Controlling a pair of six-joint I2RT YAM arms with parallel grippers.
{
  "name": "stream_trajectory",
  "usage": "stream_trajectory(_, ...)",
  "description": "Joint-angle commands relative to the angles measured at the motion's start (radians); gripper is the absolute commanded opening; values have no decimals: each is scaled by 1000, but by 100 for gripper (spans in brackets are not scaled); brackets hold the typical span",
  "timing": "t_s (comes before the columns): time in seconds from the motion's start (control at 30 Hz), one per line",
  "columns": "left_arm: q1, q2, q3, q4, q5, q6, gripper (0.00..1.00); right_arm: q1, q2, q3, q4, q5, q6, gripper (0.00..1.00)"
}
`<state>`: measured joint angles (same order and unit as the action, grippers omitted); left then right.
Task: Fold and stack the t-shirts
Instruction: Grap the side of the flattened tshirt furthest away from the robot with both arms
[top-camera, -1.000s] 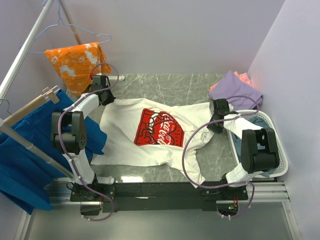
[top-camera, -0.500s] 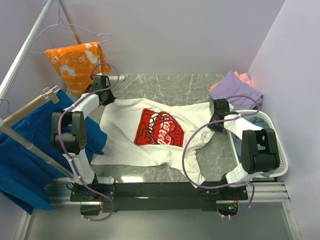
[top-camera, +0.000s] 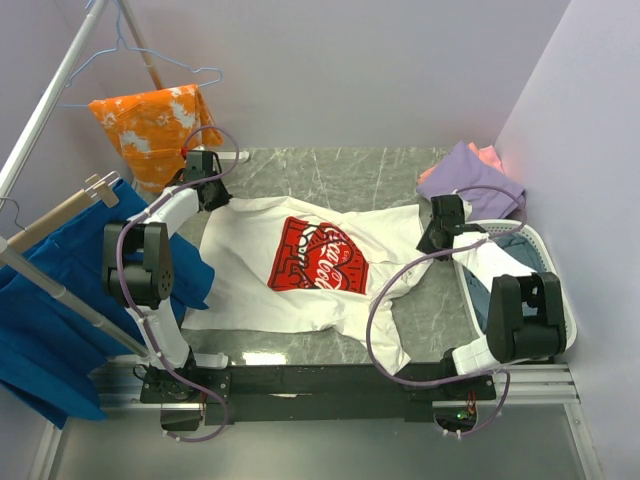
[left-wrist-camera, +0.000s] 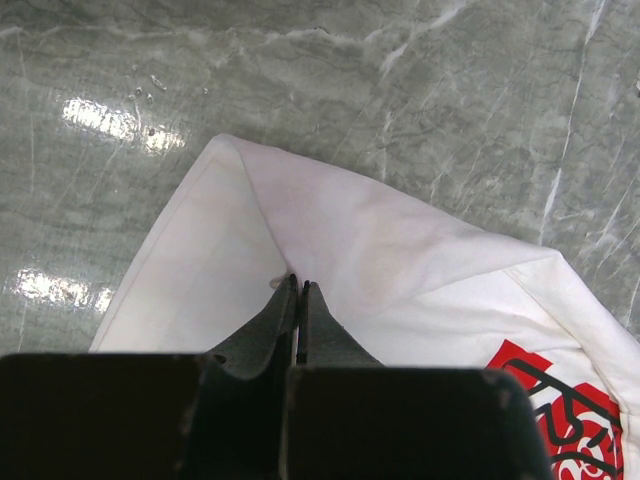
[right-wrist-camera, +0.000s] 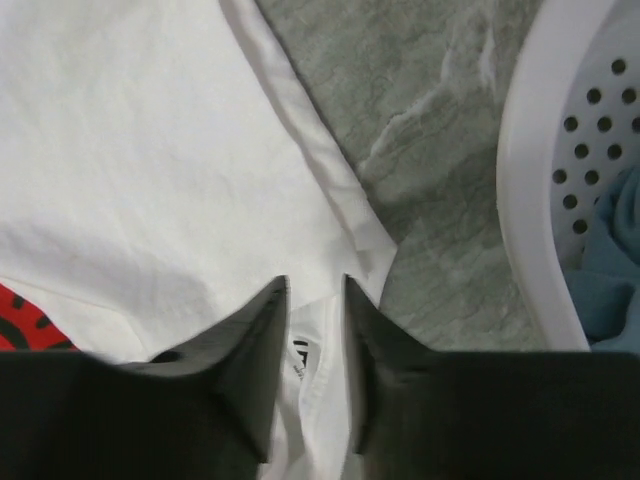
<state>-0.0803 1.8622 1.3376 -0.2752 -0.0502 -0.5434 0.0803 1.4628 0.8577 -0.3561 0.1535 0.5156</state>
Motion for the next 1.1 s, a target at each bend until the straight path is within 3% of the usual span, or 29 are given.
stream_trajectory(0.0, -10, -24, 34, 10, 4, 3, 1, -4, 33, 9, -14, 37, -11, 46)
stream_trajectory(0.13, -12, -21, 38, 4, 0, 7, 1, -4, 83, 4, 6, 32, -5, 52)
stream_trajectory(0.53, -12, -11, 48, -1, -7, 13, 1, -4, 148, 20, 37, 26, -14, 38)
stream_trajectory(0.67, -12, -14, 51, -7, -11, 11, 1, -4, 151, 26, 39, 26, -15, 22)
stream_trajectory(0.83, -12, -15, 54, -7, -10, 11, 1, -5, 120, 20, 36, 35, -22, 11)
stream_trajectory(0.87, -12, -15, 54, -7, -8, 13, 1, -4, 113, 20, 36, 35, -26, 13)
stream_trajectory(0.93, -12, -14, 52, -4, -7, 10, 1, -4, 105, 18, 26, 37, -26, 32)
stream_trajectory(1.0, -13, -14, 52, -4, -4, 11, 1, -5, 96, 12, 31, 34, -26, 32)
stream_trajectory(1.07, -15, -12, 51, -2, -2, 10, 1, -5, 96, 7, 34, 26, -28, 24)
